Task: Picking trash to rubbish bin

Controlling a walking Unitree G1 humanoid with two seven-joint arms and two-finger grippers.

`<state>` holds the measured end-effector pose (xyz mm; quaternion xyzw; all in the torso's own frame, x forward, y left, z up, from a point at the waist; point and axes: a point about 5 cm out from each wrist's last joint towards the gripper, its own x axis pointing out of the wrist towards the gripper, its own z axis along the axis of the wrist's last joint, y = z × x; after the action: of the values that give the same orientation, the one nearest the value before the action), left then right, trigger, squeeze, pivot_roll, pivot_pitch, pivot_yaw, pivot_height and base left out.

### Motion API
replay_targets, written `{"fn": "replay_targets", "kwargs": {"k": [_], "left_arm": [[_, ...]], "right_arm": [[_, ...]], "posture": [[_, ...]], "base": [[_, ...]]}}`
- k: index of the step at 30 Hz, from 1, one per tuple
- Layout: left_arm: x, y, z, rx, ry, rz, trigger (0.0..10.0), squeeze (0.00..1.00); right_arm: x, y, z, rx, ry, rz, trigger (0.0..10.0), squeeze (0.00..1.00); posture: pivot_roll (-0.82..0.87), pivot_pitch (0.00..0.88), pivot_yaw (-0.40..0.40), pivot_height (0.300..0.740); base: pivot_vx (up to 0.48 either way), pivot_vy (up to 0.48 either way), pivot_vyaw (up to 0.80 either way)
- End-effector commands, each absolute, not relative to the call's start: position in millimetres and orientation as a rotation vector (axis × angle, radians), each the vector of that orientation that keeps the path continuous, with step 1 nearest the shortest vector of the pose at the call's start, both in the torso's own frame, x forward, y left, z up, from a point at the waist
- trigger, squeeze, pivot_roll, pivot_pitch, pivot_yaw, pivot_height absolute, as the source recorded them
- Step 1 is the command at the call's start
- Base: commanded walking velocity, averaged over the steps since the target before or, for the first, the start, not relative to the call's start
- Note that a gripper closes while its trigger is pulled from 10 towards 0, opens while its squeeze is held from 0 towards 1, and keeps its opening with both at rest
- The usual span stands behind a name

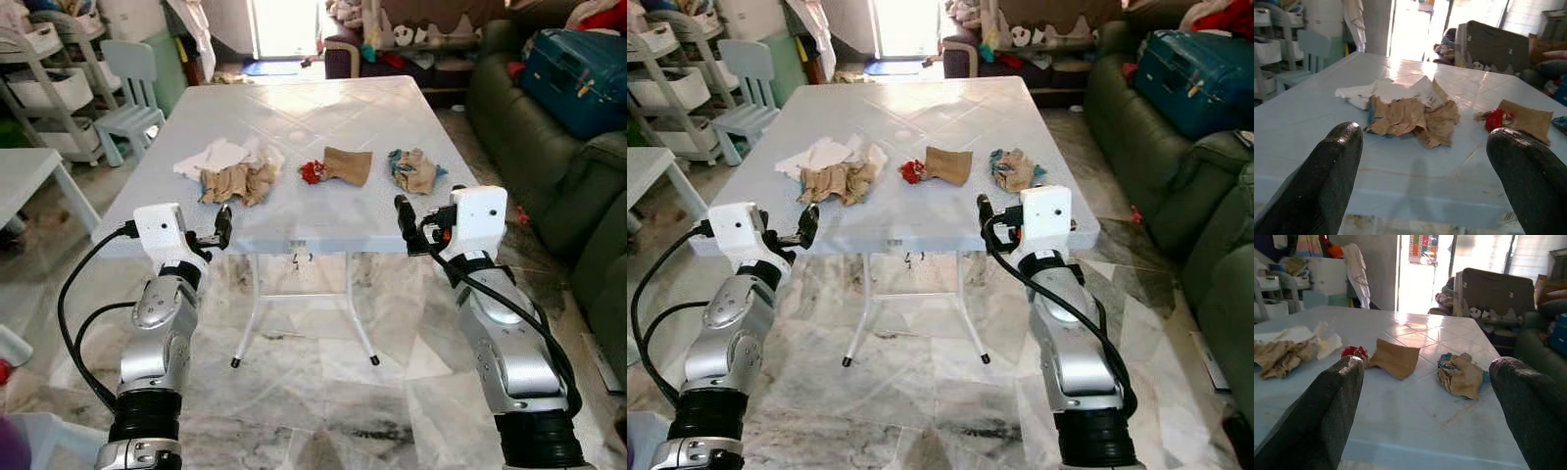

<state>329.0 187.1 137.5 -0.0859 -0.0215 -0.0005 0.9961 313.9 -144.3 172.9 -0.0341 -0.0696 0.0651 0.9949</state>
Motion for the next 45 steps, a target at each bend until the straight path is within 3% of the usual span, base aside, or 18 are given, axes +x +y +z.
{"fn": "replay_targets", "kwargs": {"k": [1,12,45], "left_arm": [[330,186,138,-0.166,-0.045,0.003,10.0,0.00],[325,182,131,-0.153,-0.026,-0.003,10.0,0.00],[323,184,131,-0.143,-0.026,-0.006,10.0,0.00]], "right_arm": [[317,-145,174,-0.095,-0.127,0.109,10.0,0.00],[323,-156,174,-0.112,-0.105,0.002,10.0,0.00],[318,-155,171,-0.094,-0.112,0.010,10.0,0.00]], "posture": [[-0.13,0.000,0.031,0.740],[-0.13,0.000,0.029,0.740],[-0.12,0.000,0.035,0.740]], "base": [[0.000,0.000,0.00],[0.000,0.000,0.00],[0.000,0.000,0.00]]}}
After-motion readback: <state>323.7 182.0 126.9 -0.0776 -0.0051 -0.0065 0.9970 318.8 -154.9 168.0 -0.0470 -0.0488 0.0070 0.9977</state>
